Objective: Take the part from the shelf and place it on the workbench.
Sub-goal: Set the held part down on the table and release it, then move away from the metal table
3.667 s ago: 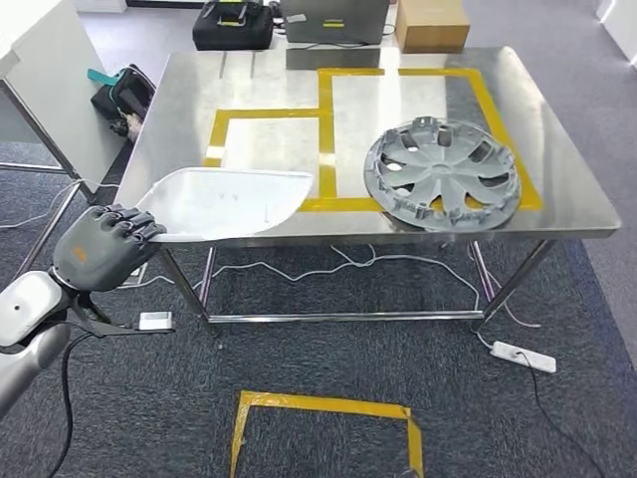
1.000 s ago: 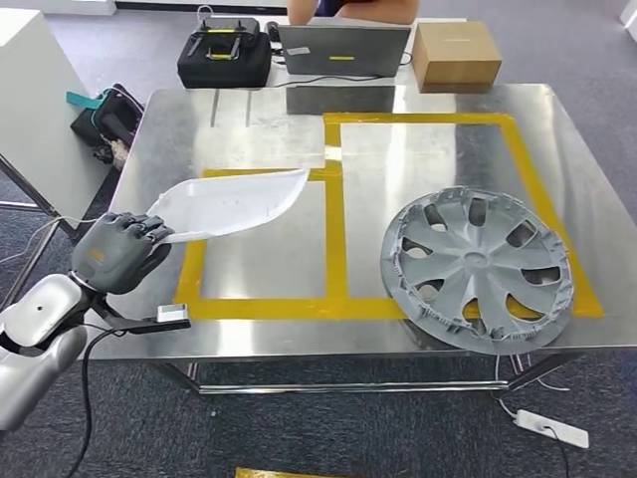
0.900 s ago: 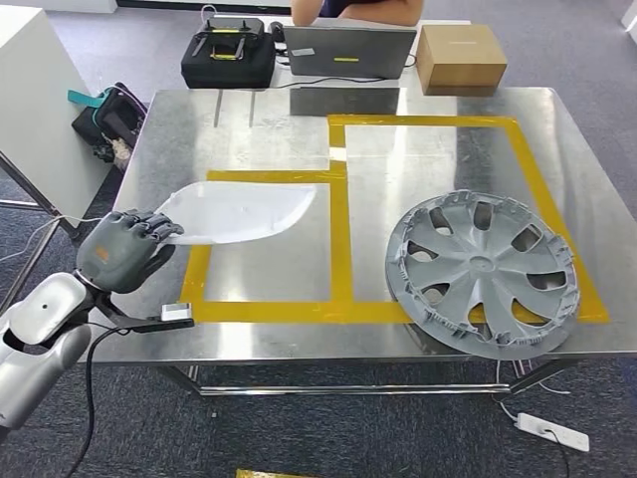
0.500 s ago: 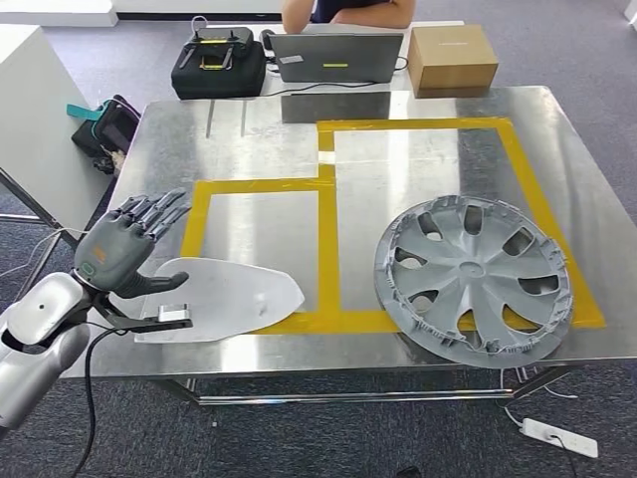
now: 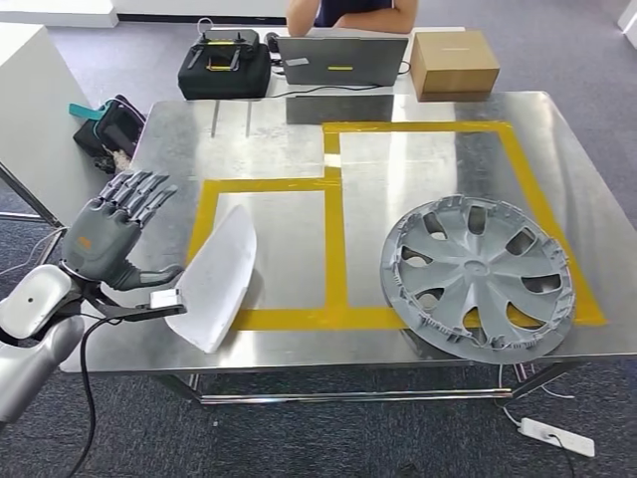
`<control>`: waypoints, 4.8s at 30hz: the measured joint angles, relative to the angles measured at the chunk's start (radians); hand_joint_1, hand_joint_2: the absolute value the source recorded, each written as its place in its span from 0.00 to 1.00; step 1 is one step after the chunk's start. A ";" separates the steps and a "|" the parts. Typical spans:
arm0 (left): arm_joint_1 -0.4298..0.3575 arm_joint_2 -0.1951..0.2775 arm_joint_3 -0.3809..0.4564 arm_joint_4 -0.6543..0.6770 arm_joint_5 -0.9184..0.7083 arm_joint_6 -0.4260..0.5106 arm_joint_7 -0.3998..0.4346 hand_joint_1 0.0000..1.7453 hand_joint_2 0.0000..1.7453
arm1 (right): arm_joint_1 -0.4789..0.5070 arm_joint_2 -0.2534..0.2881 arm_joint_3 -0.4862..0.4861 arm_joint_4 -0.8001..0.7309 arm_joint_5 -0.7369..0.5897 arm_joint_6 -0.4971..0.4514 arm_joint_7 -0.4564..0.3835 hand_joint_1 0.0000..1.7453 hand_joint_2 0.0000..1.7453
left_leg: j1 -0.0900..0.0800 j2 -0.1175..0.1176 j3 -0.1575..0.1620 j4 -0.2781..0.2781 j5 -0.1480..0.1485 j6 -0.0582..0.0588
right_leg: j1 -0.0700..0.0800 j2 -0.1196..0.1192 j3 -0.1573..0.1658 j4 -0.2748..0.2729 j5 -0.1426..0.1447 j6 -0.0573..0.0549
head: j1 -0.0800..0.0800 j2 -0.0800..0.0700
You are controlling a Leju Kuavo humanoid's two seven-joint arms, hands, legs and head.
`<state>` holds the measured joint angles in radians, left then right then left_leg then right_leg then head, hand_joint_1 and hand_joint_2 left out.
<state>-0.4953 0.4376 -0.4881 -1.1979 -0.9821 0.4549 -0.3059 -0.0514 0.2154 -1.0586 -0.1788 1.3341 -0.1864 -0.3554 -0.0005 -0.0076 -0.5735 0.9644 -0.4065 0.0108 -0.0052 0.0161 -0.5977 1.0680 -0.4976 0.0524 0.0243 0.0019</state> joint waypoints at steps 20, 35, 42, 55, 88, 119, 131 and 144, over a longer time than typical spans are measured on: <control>0.014 0.010 0.025 -0.001 0.007 -0.003 -0.005 0.00 0.00 | -0.005 0.001 0.000 0.000 0.000 0.000 0.004 0.00 0.00 | 0.008 0.001 -0.128 0.314 -0.162 -0.054 | -0.004 -0.007 -0.026 -0.039 0.075 -0.050 | 0.004 0.000; 0.010 0.012 0.026 0.003 0.008 -0.016 -0.006 0.00 0.00 | -0.003 0.000 0.000 0.000 0.000 -0.001 0.011 0.00 0.00 | 0.003 0.005 0.002 0.002 -0.011 -0.001 | -0.003 -0.009 -0.146 0.227 -0.050 0.007 | 0.009 0.000; 0.013 0.021 0.032 0.007 0.010 -0.018 -0.006 0.00 0.00 | -0.006 0.000 0.000 0.000 0.000 0.001 0.014 0.00 0.00 | -0.001 0.007 -0.053 0.005 0.045 -0.026 | 0.003 -0.005 0.069 -0.066 0.013 -0.010 | 0.008 0.000; 0.005 0.023 0.036 0.021 0.010 -0.034 -0.006 0.00 0.00 | -0.005 0.000 0.000 0.000 -0.004 0.018 0.013 0.00 0.00 | 0.000 0.006 0.007 0.059 -0.029 -0.041 | 0.002 -0.008 -0.005 -0.067 0.082 -0.034 | 0.000 0.000; -0.016 0.016 0.032 0.052 0.026 -0.048 0.003 0.00 0.00 | -0.013 -0.014 0.000 0.000 -0.006 0.020 0.013 0.00 0.00 | 0.003 0.006 0.111 -0.006 -0.088 -0.039 | 0.010 -0.008 -0.072 -0.074 0.165 -0.030 | 0.004 0.000; -0.010 0.033 0.036 0.069 0.029 -0.056 0.016 0.00 0.00 | -0.007 -0.017 0.000 -0.001 -0.005 0.027 0.018 0.00 0.00 | 0.011 0.007 0.060 -0.005 -0.048 -0.045 | 0.009 -0.011 -0.023 -0.068 0.107 -0.039 | 0.000 0.000; 0.003 0.044 0.038 0.069 0.030 -0.071 0.024 0.00 0.00 | 0.000 -0.018 0.001 -0.001 0.010 0.006 0.020 0.00 0.00 | -0.004 0.007 0.022 0.001 -0.021 -0.013 | -0.003 -0.013 -0.039 -0.099 0.160 -0.012 | 0.000 0.000; 0.017 0.083 0.052 0.063 0.038 -0.078 0.031 0.00 0.00 | 0.002 -0.018 0.018 -0.001 0.022 -0.031 0.029 0.00 0.00 | 0.015 -0.025 -0.011 -0.009 0.024 -0.011 | -0.014 0.000 -0.048 0.062 0.032 0.020 | 0.004 0.000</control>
<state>-0.4780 0.5203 -0.4356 -1.1354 -0.9439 0.3769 -0.2750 -0.0495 0.1970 -1.0410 -0.1797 1.3564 -0.2178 -0.3265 0.0148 -0.0331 -0.5840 0.9557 -0.3827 -0.0005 -0.0187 0.0157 -0.6461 1.1299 -0.4658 0.0720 0.0286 0.0019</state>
